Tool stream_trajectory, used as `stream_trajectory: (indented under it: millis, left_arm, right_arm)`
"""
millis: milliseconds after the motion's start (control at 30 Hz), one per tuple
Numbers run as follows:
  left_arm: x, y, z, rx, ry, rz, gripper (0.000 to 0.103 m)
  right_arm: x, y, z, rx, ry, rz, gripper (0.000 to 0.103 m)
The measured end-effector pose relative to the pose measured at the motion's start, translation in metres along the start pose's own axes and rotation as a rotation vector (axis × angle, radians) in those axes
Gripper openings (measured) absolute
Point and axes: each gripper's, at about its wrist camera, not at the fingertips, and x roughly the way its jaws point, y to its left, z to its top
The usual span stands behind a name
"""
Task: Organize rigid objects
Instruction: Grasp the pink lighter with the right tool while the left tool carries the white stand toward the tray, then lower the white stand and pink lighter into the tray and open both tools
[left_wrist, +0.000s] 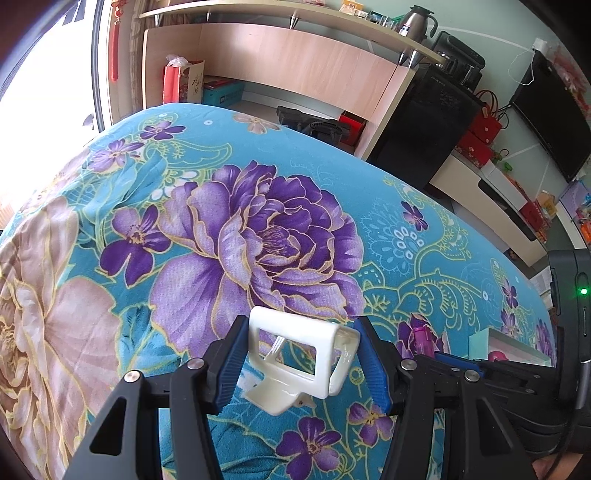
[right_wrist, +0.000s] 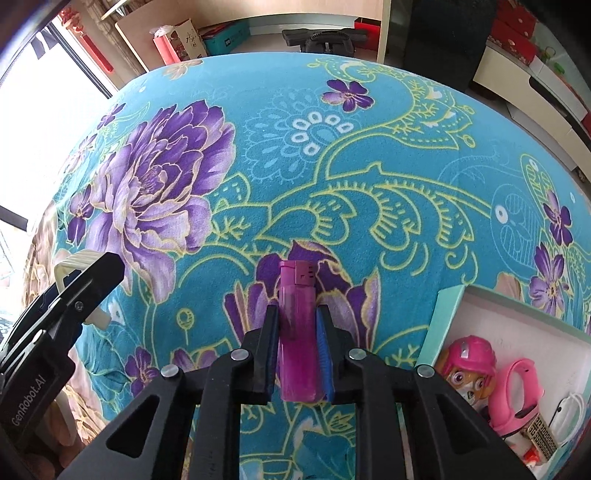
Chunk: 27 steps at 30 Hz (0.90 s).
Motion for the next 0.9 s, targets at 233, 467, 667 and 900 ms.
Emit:
stream_trajectory:
  millis: [233, 467, 667, 900]
  left_arm:
    - [-0.02, -0.011, -0.008, 0.039, -0.022, -0.027, 0.06]
    - [-0.047, -0.037, -0.023, 0.129, -0.041, -0.056, 0.06]
    - [-0.072, -0.078, -0.043, 0.244, -0.065, -0.106, 0.06]
    - [-0.087, -0.145, -0.078, 0.428, -0.065, -0.188, 0.06]
  right_arm:
    - [-0.032, 0.004, -0.035, 0.051, -0.06, 0.085, 0.02]
    - [-0.072, -0.021, -0.071, 0.105, -0.105, 0.09, 0.02]
    - [-0.101, -0.059, -0.096, 0.146, -0.122, 0.04, 0.02]
    - [-0.12, -0.111, -0.139, 0.218, -0.117, -0.031, 0.02]
